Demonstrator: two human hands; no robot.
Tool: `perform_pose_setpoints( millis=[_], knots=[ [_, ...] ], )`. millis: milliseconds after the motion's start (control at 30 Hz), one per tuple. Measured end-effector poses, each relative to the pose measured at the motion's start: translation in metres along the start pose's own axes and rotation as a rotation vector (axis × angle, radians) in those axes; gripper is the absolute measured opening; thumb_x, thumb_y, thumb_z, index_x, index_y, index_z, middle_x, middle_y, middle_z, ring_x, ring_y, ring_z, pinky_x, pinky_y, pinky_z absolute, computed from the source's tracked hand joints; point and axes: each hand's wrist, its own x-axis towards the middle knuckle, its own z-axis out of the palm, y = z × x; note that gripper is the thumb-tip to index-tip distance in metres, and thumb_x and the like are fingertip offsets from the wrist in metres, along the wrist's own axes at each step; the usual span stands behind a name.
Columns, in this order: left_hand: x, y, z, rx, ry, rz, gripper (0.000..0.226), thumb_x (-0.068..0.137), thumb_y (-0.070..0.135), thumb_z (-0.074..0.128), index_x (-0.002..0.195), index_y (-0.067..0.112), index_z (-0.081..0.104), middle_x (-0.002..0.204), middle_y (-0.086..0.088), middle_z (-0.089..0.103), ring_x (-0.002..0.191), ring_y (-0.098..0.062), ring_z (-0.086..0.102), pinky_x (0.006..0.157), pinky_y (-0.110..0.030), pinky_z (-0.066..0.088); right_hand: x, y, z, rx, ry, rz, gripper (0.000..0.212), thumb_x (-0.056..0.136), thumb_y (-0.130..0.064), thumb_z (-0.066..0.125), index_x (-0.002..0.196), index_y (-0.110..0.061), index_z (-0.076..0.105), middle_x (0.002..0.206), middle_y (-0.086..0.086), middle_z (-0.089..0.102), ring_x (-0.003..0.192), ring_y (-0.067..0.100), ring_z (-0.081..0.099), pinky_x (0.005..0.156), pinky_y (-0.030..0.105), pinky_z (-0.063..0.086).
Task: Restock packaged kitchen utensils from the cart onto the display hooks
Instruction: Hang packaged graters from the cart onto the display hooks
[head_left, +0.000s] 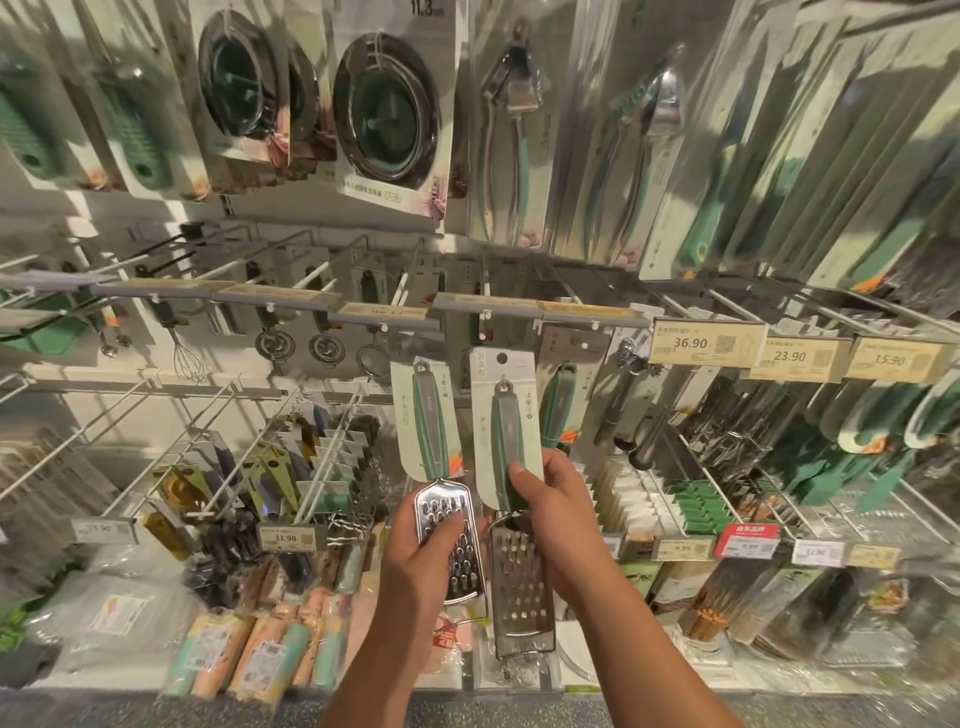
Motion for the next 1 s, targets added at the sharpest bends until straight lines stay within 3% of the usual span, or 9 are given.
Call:
perform_pose_setpoints(
  millis=[67, 267, 400, 500, 667, 767, 867, 933, 1000],
  knots=[
    [0.001, 0.0, -0.003, 0.023, 0.015, 0.002, 0.031, 0.102, 0.006, 0.058, 0.118, 0.032, 0.063, 0.088, 0.028, 0.075, 0.078, 0.013, 0.068, 0.065, -0.006, 0.048, 0.0, -0.001, 0.001, -0.022, -0.001, -0.027, 0.015, 0.103, -0.019, 0.059, 0.115, -0.023, 0.067, 0.108, 0.005, 0.078, 0.099, 0.029, 0.074, 0.09, 0.051, 0.059],
    [0.0, 0.004, -0.009, -0.004, 0.047, -0.005, 0.028, 0.103, 0.003, 0.056, 0.121, 0.021, 0.067, 0.093, 0.003, 0.08, 0.079, -0.009, 0.076, 0.058, -0.015, 0.055, -0.008, 0.0, 0.003, -0.001, -0.011, -0.107, 0.013, 0.1, -0.012, 0.06, 0.111, -0.015, 0.067, 0.094, 0.004, 0.076, 0.076, 0.013, 0.07, 0.062, 0.025, 0.052],
    [0.0, 0.003, -0.012, 0.027, 0.046, 0.023, 0.032, 0.102, 0.001, 0.057, 0.114, 0.029, 0.065, 0.082, 0.019, 0.077, 0.069, 0.007, 0.07, 0.056, -0.007, 0.049, -0.01, 0.0, 0.009, 0.004, -0.015, -0.182, 0.03, 0.084, -0.032, 0.063, 0.111, -0.021, 0.067, 0.1, 0.007, 0.076, 0.08, 0.02, 0.069, 0.066, 0.033, 0.052],
    [0.0, 0.004, -0.014, 0.036, 0.052, 0.025, 0.032, 0.103, 0.001, 0.055, 0.116, 0.028, 0.065, 0.086, 0.016, 0.078, 0.071, 0.005, 0.071, 0.056, -0.009, 0.051, -0.006, -0.007, 0.016, -0.021, 0.011, -0.198, 0.017, 0.088, -0.036, 0.063, 0.104, -0.035, 0.069, 0.099, 0.005, 0.075, 0.086, 0.033, 0.069, 0.076, 0.049, 0.057],
    [-0.002, 0.008, -0.019, 0.013, 0.057, 0.028, 0.028, 0.103, 0.001, 0.054, 0.118, 0.023, 0.064, 0.082, 0.017, 0.078, 0.068, 0.005, 0.071, 0.054, -0.008, 0.05, 0.011, -0.016, 0.032, -0.12, 0.105, -0.205, 0.006, 0.099, -0.029, 0.064, 0.105, -0.029, 0.066, 0.093, 0.005, 0.075, 0.087, 0.035, 0.07, 0.078, 0.051, 0.058],
    [-0.001, 0.004, -0.025, 0.02, 0.05, 0.036, 0.026, 0.104, 0.005, 0.054, 0.118, 0.025, 0.064, 0.082, 0.023, 0.076, 0.069, 0.009, 0.07, 0.056, -0.01, 0.05, 0.025, -0.023, 0.038, -0.117, 0.106, -0.181, 0.006, 0.102, -0.028, 0.061, 0.106, -0.023, 0.062, 0.089, -0.002, 0.07, 0.081, 0.019, 0.067, 0.074, 0.033, 0.054],
    [0.001, 0.004, -0.031, 0.042, 0.083, 0.017, 0.035, 0.104, 0.015, 0.057, 0.137, 0.027, 0.056, 0.084, 0.036, 0.069, 0.075, 0.013, 0.062, 0.076, -0.015, 0.048, 0.035, -0.024, 0.046, -0.105, 0.076, -0.047, 0.046, 0.102, -0.04, 0.061, 0.141, -0.017, 0.052, 0.131, 0.002, 0.064, 0.116, 0.022, 0.063, 0.103, 0.042, 0.049],
    [0.001, 0.006, -0.033, 0.003, 0.097, -0.02, 0.037, 0.105, 0.02, 0.056, 0.141, 0.028, 0.057, 0.111, 0.013, 0.074, 0.096, -0.011, 0.068, 0.094, -0.036, 0.051, 0.036, -0.019, 0.052, -0.159, 0.051, 0.021, 0.071, 0.102, -0.045, 0.059, 0.159, -0.014, 0.031, 0.155, 0.007, 0.047, 0.139, 0.031, 0.048, 0.117, 0.05, 0.038],
    [0.0, 0.011, -0.035, -0.01, 0.098, -0.024, 0.024, 0.104, 0.026, 0.056, 0.124, 0.033, 0.067, 0.1, -0.002, 0.077, 0.088, -0.028, 0.07, 0.088, -0.043, 0.054, 0.031, -0.011, 0.054, -0.187, 0.04, 0.07, 0.068, 0.102, -0.045, 0.059, 0.158, -0.016, 0.034, 0.155, 0.007, 0.047, 0.139, 0.031, 0.047, 0.116, 0.05, 0.039]
  ],
)
